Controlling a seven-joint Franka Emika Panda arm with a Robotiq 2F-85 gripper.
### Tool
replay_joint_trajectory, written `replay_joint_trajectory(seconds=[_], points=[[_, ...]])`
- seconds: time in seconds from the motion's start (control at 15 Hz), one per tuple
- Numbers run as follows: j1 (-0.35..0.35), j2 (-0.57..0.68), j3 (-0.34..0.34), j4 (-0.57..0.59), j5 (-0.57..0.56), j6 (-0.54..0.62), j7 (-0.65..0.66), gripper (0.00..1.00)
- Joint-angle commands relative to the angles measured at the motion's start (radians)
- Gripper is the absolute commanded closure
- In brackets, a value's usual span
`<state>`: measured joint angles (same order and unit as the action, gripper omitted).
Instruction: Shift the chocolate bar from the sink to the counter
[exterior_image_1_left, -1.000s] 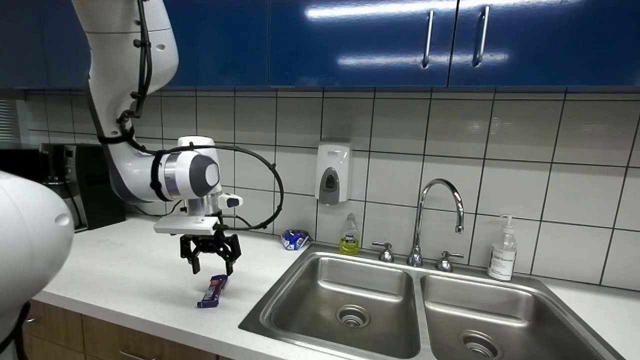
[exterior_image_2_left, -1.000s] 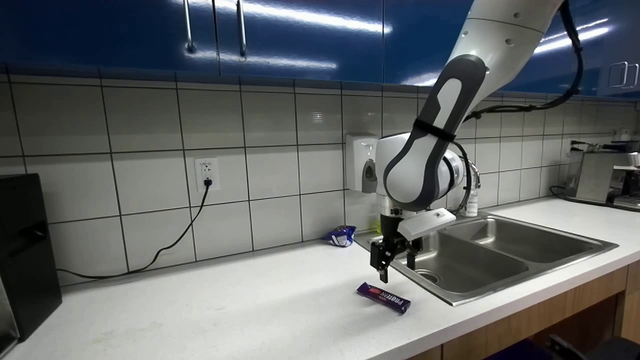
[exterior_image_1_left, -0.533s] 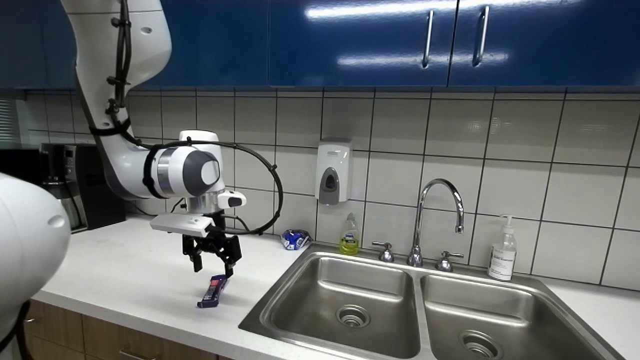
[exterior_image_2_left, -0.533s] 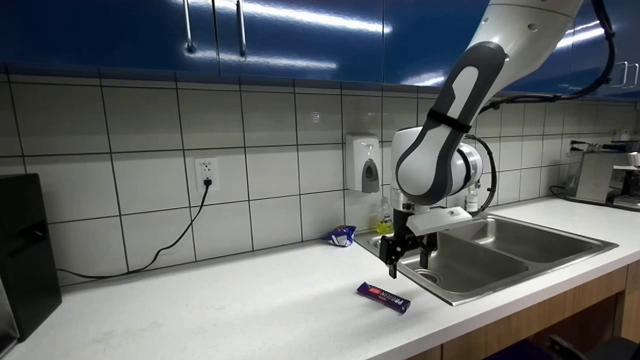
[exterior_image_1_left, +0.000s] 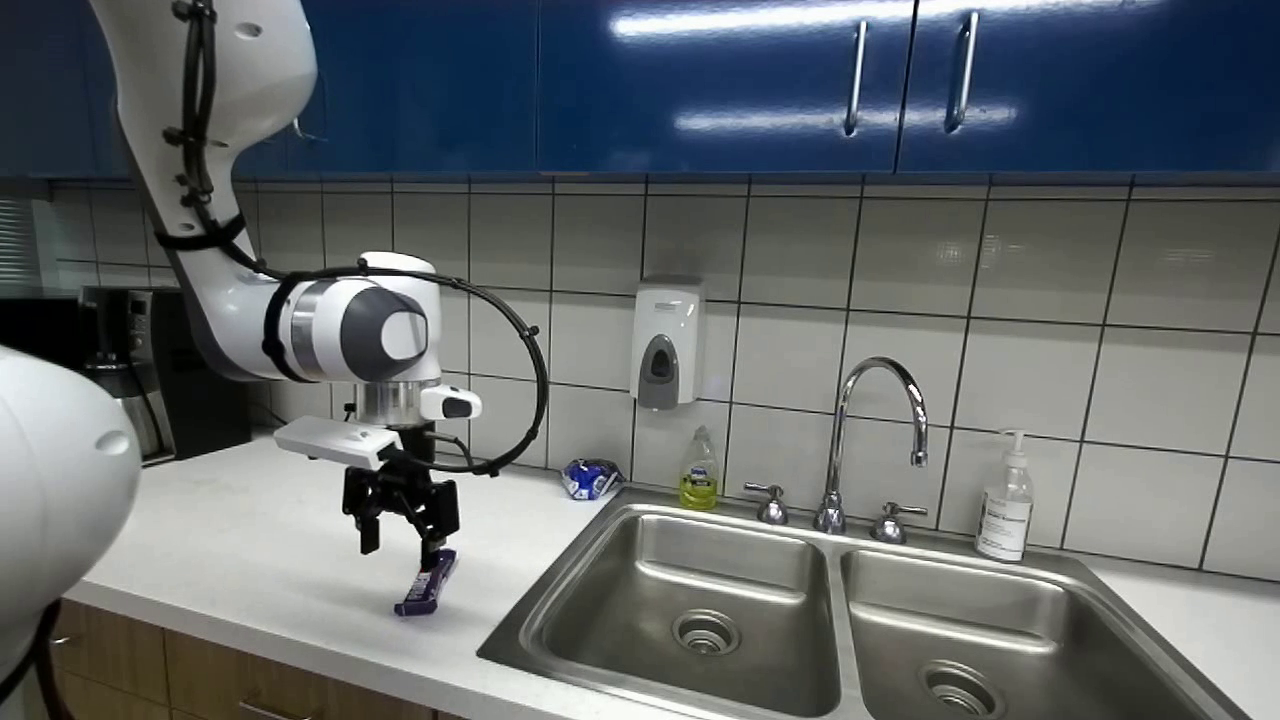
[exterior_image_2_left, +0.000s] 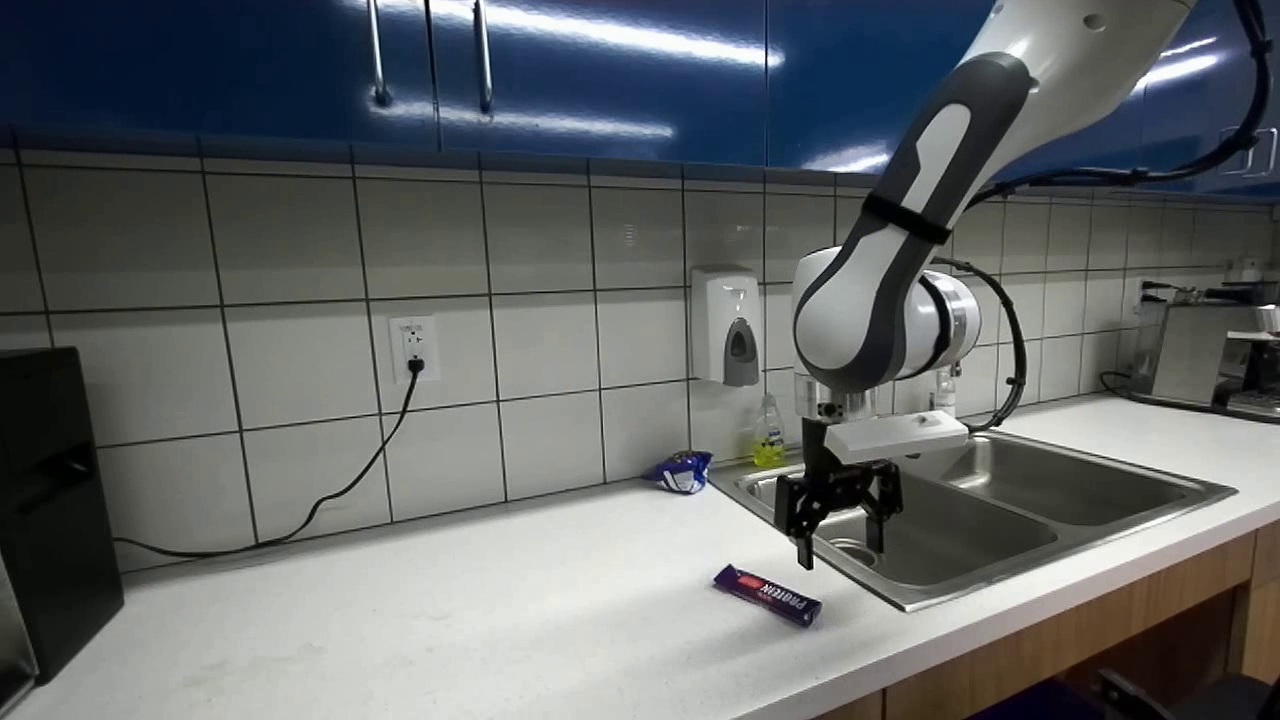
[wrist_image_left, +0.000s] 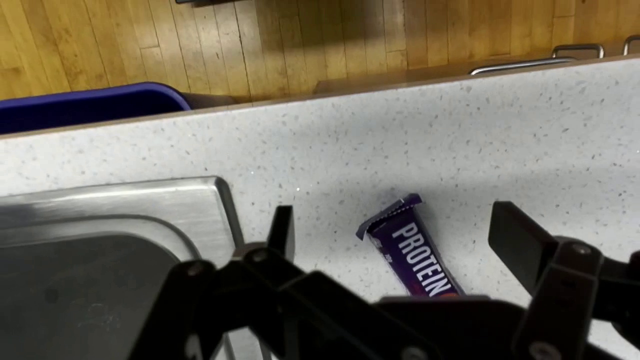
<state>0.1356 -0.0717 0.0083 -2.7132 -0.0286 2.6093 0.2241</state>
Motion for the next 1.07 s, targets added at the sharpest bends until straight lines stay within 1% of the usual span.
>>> replay_joint_trajectory(seconds=[0.0, 0.13, 0.53, 0.87, 0.93, 1.0], points=[[-0.023, -0.070, 0.032, -0.020, 0.026, -0.102, -0.002, 0.00], [-0.026, -0.078, 0.039, -0.013, 0.005, -0.159, 0.009, 0.00], [-0.028, -0.106, 0.061, -0.014, -0.072, -0.258, 0.020, 0.00], [-0.030, -0.120, 0.070, -0.023, -0.104, -0.268, 0.033, 0.00], [-0.024, -0.075, 0.064, -0.002, -0.072, -0.243, -0.003, 0.00], [-0.024, -0.074, 0.064, -0.002, -0.072, -0.242, -0.003, 0.00]])
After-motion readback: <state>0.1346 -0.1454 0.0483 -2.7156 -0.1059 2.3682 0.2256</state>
